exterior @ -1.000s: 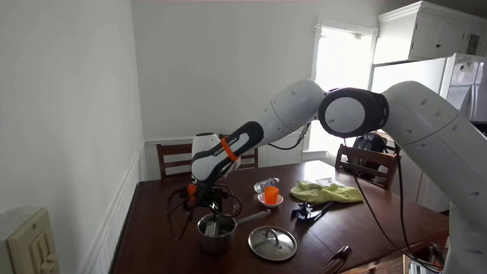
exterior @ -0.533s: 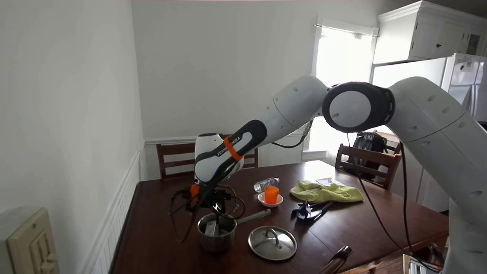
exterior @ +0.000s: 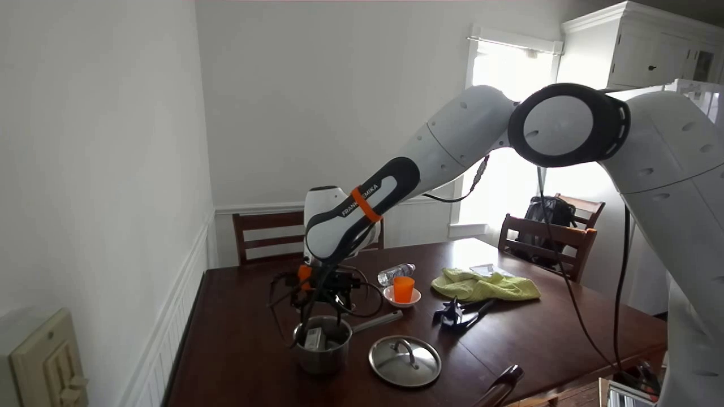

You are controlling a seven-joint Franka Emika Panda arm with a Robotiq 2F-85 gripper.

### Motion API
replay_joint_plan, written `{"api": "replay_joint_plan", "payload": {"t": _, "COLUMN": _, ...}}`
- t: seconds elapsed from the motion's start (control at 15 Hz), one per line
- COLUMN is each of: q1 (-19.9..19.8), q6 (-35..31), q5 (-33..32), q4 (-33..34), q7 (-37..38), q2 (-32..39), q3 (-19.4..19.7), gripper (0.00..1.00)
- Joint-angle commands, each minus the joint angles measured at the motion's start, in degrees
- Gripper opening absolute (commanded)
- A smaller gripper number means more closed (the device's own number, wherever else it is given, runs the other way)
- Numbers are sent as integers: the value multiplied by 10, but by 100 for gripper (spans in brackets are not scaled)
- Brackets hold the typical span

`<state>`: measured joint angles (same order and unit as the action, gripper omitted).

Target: Pick up the spice bottle from the silver pot and put it on the table

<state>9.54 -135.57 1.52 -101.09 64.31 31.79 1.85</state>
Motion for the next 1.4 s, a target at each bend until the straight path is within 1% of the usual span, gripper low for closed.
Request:
{"api": "replay_joint_plan", "payload": {"t": 0.0, "q1": 11, "q6": -23, "q5": -4, "q4": -49, "q7": 30, "q2": -24, "q3": 16, "gripper": 95}}
{"api": "replay_joint_plan", "payload": {"t": 0.07, "q1": 10, "q6": -25, "q5": -3, "q4": -48, "q7": 31, "q2": -21, "q3": 16, "gripper": 96}}
{"api": "replay_joint_plan", "payload": {"t": 0.13, "q1": 10, "q6": -28, "q5": -5, "q4": -44, "q7": 32, "q2": -16, "q3": 17, "gripper": 94}}
{"api": "replay_joint_plan", "payload": {"t": 0.33, "q1": 12, "q6": -35, "q5": -7, "q4": -35, "q7": 32, "q2": -6, "q3": 19, "gripper": 94}}
{"api": "replay_joint_plan", "payload": {"t": 0.4, "q1": 11, "q6": -36, "q5": -6, "q4": -30, "q7": 30, "q2": -4, "q3": 19, "gripper": 92}}
{"api": "replay_joint_plan", "payload": {"t": 0.47, "q1": 11, "q6": -36, "q5": -6, "q4": -26, "q7": 30, "q2": -1, "q3": 19, "gripper": 86}}
{"api": "replay_joint_plan", "payload": {"t": 0.6, "q1": 11, "q6": -37, "q5": -6, "q4": -21, "q7": 28, "q2": 7, "q3": 20, "gripper": 79}}
{"api": "replay_joint_plan", "payload": {"t": 0.67, "q1": 11, "q6": -39, "q5": -8, "q4": -19, "q7": 27, "q2": 12, "q3": 21, "gripper": 83}}
{"api": "replay_joint_plan", "payload": {"t": 0.73, "q1": 10, "q6": -41, "q5": -7, "q4": -17, "q7": 26, "q2": 16, "q3": 21, "gripper": 82}}
{"api": "replay_joint_plan", "payload": {"t": 0.87, "q1": 8, "q6": -50, "q5": -5, "q4": -7, "q7": 23, "q2": 30, "q3": 22, "gripper": 85}}
{"api": "replay_joint_plan", "payload": {"t": 0.93, "q1": 7, "q6": -54, "q5": -3, "q4": 0, "q7": 20, "q2": 38, "q3": 22, "gripper": 94}}
{"api": "replay_joint_plan", "payload": {"t": 1.0, "q1": 7, "q6": -58, "q5": -1, "q4": 7, "q7": 17, "q2": 46, "q3": 21, "gripper": 99}}
{"api": "replay_joint_plan", "payload": {"t": 1.2, "q1": 8, "q6": -69, "q5": 1, "q4": 30, "q7": 14, "q2": 69, "q3": 21, "gripper": 99}}
{"api": "replay_joint_plan", "payload": {"t": 1.27, "q1": 8, "q6": -71, "q5": 1, "q4": 38, "q7": 13, "q2": 77, "q3": 22, "gripper": 97}}
{"api": "replay_joint_plan", "payload": {"t": 1.33, "q1": 7, "q6": -71, "q5": 2, "q4": 45, "q7": 11, "q2": 84, "q3": 21, "gripper": 91}}
